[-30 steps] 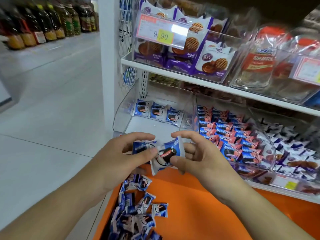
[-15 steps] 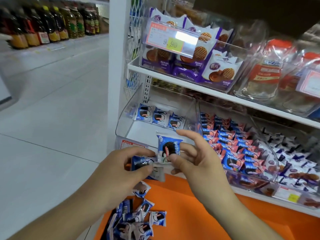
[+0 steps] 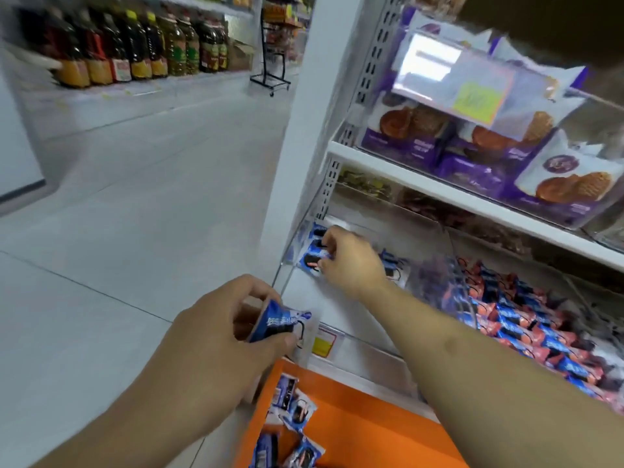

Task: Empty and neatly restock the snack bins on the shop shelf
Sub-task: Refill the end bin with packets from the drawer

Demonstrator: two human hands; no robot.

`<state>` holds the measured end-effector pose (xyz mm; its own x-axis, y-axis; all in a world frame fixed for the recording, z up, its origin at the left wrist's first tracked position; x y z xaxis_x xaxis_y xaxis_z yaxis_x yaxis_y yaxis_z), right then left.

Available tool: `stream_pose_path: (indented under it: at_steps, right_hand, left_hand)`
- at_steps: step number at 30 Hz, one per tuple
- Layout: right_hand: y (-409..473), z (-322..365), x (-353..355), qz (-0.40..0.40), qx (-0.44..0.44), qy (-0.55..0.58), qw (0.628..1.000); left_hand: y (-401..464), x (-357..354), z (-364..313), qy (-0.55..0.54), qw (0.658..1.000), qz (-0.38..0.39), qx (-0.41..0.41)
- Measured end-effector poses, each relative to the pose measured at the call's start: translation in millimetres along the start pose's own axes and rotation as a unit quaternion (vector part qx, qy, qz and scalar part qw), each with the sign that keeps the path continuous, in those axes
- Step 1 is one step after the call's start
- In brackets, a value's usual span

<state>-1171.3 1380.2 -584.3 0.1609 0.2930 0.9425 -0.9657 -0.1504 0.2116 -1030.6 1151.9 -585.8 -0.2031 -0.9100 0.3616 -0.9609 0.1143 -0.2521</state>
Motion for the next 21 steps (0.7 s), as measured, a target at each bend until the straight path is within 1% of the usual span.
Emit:
stream_pose_path:
  at_steps: [3, 6, 9, 11, 12, 13, 14, 15, 16, 17, 18, 19, 20, 21]
  right_hand:
    - [17.2, -9.7, -11.2, -0.015, 0.000, -0.008, 1.000]
    - [22.2, -8.4, -13.9, -0.023, 0.024, -0.053, 0.998]
    - [16.8, -5.4, -9.5, -0.033, 0.042, -0.072, 0.996]
    - [8.7, 1.6, 3.1, -0.044, 0.045, -0.063, 0.996]
    - [2.6, 6.0, 14.3, -0.064, 0.045, -0.037, 0.996]
    - [-6.1, 11.1, 27.7, -0.088, 0.040, 0.015, 0.995]
    - [-18.3, 18.4, 40.2, -0.100, 0.033, 0.101, 0.989]
    - [-32.7, 29.2, 50.7, -0.093, 0.035, 0.200, 0.975]
    - [-48.6, 46.0, 59.7, -0.066, 0.056, 0.287, 0.954]
    - [-67.2, 64.2, 66.2, -0.022, 0.082, 0.344, 0.935]
    - [-85.7, 82.6, 71.9, 0.025, 0.104, 0.362, 0.926]
    - [-102.0, 95.3, 75.4, 0.059, 0.117, 0.349, 0.928]
    - [-114.7, 101.7, 78.4, 0.076, 0.121, 0.327, 0.934]
    - [-122.3, 100.6, 79.8, 0.074, 0.110, 0.312, 0.941]
  left_hand:
    - [6.9, 2.7, 7.0, -0.014, 1.000, -0.001, 0.018]
    - [10.8, 8.4, 10.5, -0.047, 0.998, -0.018, 0.034]
    - [9.7, 7.0, 9.1, -0.053, 0.997, -0.019, 0.044]
    - [7.9, 3.8, 6.9, -0.054, 0.997, -0.010, 0.045]
    - [6.6, 2.9, 5.3, -0.055, 0.997, -0.007, 0.044]
    - [5.5, 2.5, 2.9, -0.055, 0.998, -0.005, 0.042]
    - [4.1, 3.0, 0.7, -0.053, 0.998, -0.006, 0.039]
    - [2.9, 3.4, -2.2, -0.053, 0.998, -0.008, 0.035]
    - [1.5, 3.8, -5.2, -0.061, 0.998, -0.011, 0.030]
    - [0.2, 3.1, -7.8, -0.071, 0.997, -0.010, 0.025]
    - [-1.4, 1.0, -11.1, -0.079, 0.997, -0.005, 0.020]
    - [-3.0, -2.3, -14.5, -0.083, 0.996, 0.003, 0.014]
    - [-4.3, -6.6, -17.3, -0.086, 0.996, 0.012, 0.011]
    - [-6.0, -11.0, -19.2, -0.090, 0.996, 0.022, 0.010]
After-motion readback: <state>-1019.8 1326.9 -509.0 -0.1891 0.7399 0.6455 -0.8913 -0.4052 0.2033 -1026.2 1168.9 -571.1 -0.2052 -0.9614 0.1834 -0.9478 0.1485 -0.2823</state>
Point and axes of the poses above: each hand's wrist, its own y-axis towards the middle knuckle, its own x-axis out of the back of the hand, z = x × y, the point moved 10 cm from there along y, towards the middle knuckle, and after that the axes turned 10 degrees about x, right-handed, at the moved point
